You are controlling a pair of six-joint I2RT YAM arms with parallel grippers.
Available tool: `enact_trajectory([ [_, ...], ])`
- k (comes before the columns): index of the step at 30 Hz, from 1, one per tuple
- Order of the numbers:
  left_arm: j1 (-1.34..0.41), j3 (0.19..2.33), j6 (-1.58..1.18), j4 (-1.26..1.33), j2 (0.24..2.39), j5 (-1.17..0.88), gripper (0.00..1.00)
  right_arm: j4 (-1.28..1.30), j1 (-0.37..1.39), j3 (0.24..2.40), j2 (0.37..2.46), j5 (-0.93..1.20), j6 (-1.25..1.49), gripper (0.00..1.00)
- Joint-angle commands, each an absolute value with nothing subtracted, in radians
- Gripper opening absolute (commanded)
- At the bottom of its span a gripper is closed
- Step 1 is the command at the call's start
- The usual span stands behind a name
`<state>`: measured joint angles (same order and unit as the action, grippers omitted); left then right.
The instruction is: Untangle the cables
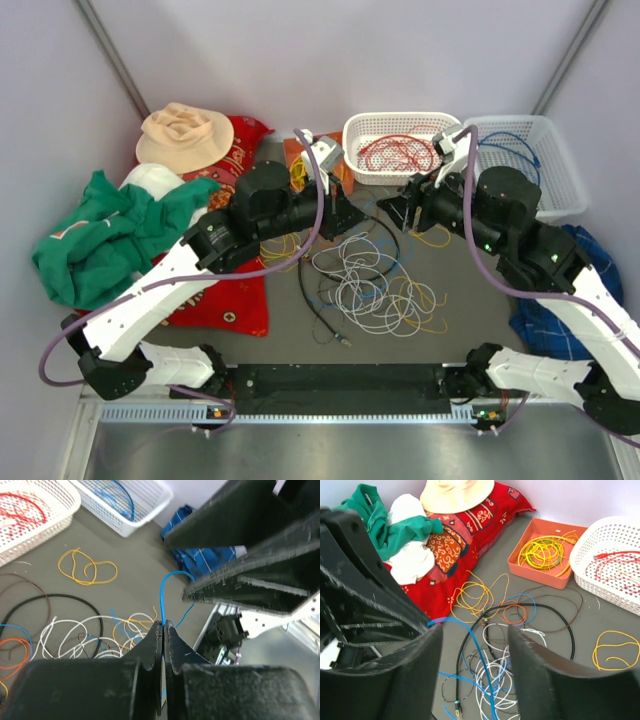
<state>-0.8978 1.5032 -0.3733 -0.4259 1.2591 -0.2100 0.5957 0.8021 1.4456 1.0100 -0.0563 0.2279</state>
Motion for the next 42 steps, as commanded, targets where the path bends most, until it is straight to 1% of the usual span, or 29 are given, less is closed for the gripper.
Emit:
enact_trajectory([
  [1,-0.904,1.476,-0.337,-0.38,1.204,-0.262,0.0,0.568,0.81,1.44,1.009,-0.057,0.201,0.49],
  [2,-0.904,1.47,-0.337,-0.379,1.2,-0.261,0.0,0.568,0.811,1.439,1.012,-0.054,0.202,0.42],
  [4,-0.904,1.465,-0.336,-0.377,1.19,-0.261,0.0,0.574,0.811,1.439,1.019,-0.046,0.206,0.36],
  [5,-0.904,1.463,-0.334,-0.376,1.187,-0.258,0.0,0.575,0.811,1.442,1.02,-0.043,0.206,0.33],
  [7,-0.904,1.459,-0.333,-0.374,1.181,-0.255,0.0,0.598,0.811,1.45,1.029,-0.034,0.206,0.33],
  [10,-0.904,1.457,-0.33,-0.376,1.175,-0.252,0.0,0.62,0.811,1.462,1.031,-0.032,0.21,0.45],
  [11,-0.904,1.456,-0.33,-0.374,1.177,-0.253,0.0,0.621,0.811,1.46,1.028,-0.029,0.213,0.53],
  [13,-0.904,1.454,-0.327,-0.376,1.177,-0.253,0.0,0.623,0.811,1.459,1.026,-0.025,0.216,0.58],
  [19,-0.904,1.445,-0.324,-0.374,1.178,-0.25,0.0,0.629,0.811,1.454,1.016,-0.025,0.225,0.58],
  [21,-0.904,1.443,-0.322,-0.373,1.178,-0.252,0.0,0.62,0.81,1.443,1.009,-0.009,0.224,0.56],
  [22,-0.904,1.442,-0.324,-0.371,1.178,-0.252,0.0,0.62,0.811,1.445,1.012,-0.003,0.222,0.54],
  [23,-0.904,1.44,-0.324,-0.368,1.178,-0.255,0.0,0.627,0.811,1.45,1.017,-0.005,0.219,0.5],
  [25,-0.904,1.44,-0.325,-0.365,1.18,-0.256,0.0,0.652,0.811,1.46,1.041,0.031,0.212,0.44],
  [26,-0.904,1.44,-0.325,-0.362,1.18,-0.259,0.0,0.661,0.811,1.466,1.051,0.04,0.212,0.38],
  [27,-0.904,1.439,-0.325,-0.361,1.18,-0.258,0.0,0.685,0.811,1.474,1.075,0.052,0.206,0.34],
  [28,-0.904,1.439,-0.325,-0.359,1.178,-0.255,0.0,0.698,0.811,1.488,1.087,0.055,0.206,0.24],
  [31,-0.904,1.439,-0.327,-0.356,1.175,-0.252,0.0,0.712,0.811,1.494,1.101,0.003,0.219,0.0],
  [34,-0.904,1.421,-0.334,-0.344,1.161,-0.235,0.0,0.686,0.811,1.499,1.082,-0.099,0.236,0.0],
  [35,-0.904,1.401,-0.336,-0.341,1.154,-0.22,0.17,0.686,0.81,1.506,1.08,-0.127,0.238,0.0],
  [36,-0.904,1.388,-0.348,-0.336,1.149,-0.206,0.31,0.689,0.81,1.517,1.083,-0.191,0.244,0.0],
  [37,-0.904,1.364,-0.354,-0.33,1.146,-0.168,0.51,0.705,0.804,1.554,1.092,-0.222,0.245,0.0],
  [38,-0.904,1.353,-0.363,-0.331,1.137,-0.14,0.82,0.716,0.792,1.575,1.11,-0.244,0.247,0.0],
  [39,-0.904,1.341,-0.389,-0.33,1.134,-0.114,0.99,0.724,0.775,1.595,1.126,-0.265,0.256,0.0],
  [42,-0.904,1.286,-0.451,-0.331,1.111,0.036,0.99,0.747,0.652,1.666,1.176,-0.249,0.296,0.0],
])
